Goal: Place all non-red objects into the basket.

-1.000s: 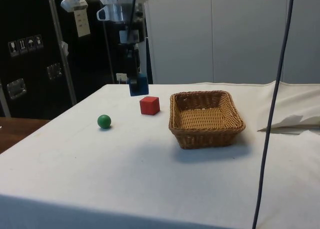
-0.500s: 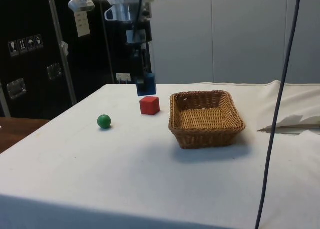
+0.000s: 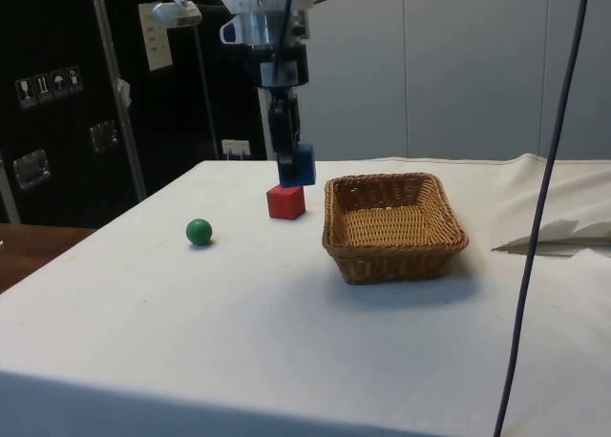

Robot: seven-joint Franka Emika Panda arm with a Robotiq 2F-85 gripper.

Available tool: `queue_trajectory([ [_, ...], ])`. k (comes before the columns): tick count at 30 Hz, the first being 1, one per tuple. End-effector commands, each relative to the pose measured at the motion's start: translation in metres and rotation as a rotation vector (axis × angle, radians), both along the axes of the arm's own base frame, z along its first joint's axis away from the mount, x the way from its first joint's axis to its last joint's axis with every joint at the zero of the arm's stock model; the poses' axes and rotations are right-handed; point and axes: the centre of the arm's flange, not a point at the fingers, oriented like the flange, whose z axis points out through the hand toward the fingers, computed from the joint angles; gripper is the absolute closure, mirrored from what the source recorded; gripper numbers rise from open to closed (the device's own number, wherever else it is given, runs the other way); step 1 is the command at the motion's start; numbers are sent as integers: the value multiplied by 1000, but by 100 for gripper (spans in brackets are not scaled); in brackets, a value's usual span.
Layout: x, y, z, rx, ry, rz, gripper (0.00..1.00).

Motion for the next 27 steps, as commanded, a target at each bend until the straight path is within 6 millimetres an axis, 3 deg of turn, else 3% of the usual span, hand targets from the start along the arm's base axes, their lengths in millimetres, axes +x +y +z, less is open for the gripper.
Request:
queue_trajectory([
  [1, -4, -1, 1, 8, -11, -5, 97],
  [23, -30, -20, -1, 25, 6, -38, 97],
  [27, -47, -30, -5, 54, -6, -35, 97],
])
